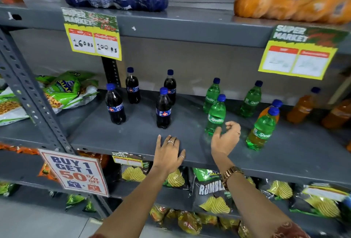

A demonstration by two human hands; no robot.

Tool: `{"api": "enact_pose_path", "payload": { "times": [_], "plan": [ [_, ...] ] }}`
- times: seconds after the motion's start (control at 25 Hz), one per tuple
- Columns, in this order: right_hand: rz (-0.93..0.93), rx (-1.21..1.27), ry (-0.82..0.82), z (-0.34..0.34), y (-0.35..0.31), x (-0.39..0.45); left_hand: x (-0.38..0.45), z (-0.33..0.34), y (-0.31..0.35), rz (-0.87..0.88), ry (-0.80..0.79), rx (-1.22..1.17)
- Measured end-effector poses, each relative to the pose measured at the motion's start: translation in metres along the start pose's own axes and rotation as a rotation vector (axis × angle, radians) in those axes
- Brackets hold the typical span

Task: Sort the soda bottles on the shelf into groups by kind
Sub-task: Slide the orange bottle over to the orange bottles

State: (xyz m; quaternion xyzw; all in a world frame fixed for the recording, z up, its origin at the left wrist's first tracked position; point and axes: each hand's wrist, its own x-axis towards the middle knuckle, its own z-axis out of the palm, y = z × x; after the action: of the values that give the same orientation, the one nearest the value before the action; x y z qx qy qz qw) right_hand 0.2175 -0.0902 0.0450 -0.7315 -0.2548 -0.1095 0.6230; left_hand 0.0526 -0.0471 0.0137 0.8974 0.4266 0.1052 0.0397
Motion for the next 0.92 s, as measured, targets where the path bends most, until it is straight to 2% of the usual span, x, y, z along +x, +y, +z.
{"api": "enact_pose_path", "payload": {
  "times": [0.24, 0.36, 0.44, 0.64, 0.72, 0.84, 0.92],
  "plan": [
    [0.006, -0.129, 0.199, -0.061, 0.024, 0.038, 0.008, 0.008, 0.055, 0.074, -0.012, 0.024],
    [0.028, -0.076, 0.285, -0.083, 0.034, 0.058, 0.01, 0.014, 0.075, 0.083, -0.025, 0.019],
    [0.055, -0.004, 0.274, -0.095, 0.044, 0.074, 0.011, 0.018, 0.088, 0.102, -0.029, 0.022],
    [0.203, 0.14, 0.015, -0.106, 0.07, 0.112, 0.016, 0.022, 0.121, 0.132, -0.039, 0.028],
    [0.326, 0.177, -0.104, -0.103, 0.077, 0.127, 0.018, 0.023, 0.131, 0.131, -0.062, 0.017],
    [0.563, 0.381, -0.391, -0.105, 0.086, 0.149, 0.02, 0.023, 0.152, 0.089, -0.081, 0.027],
    [0.6, 0.448, -0.528, -0.103, 0.09, 0.153, 0.019, 0.022, 0.153, 0.066, -0.091, 0.028]
  ]
}}
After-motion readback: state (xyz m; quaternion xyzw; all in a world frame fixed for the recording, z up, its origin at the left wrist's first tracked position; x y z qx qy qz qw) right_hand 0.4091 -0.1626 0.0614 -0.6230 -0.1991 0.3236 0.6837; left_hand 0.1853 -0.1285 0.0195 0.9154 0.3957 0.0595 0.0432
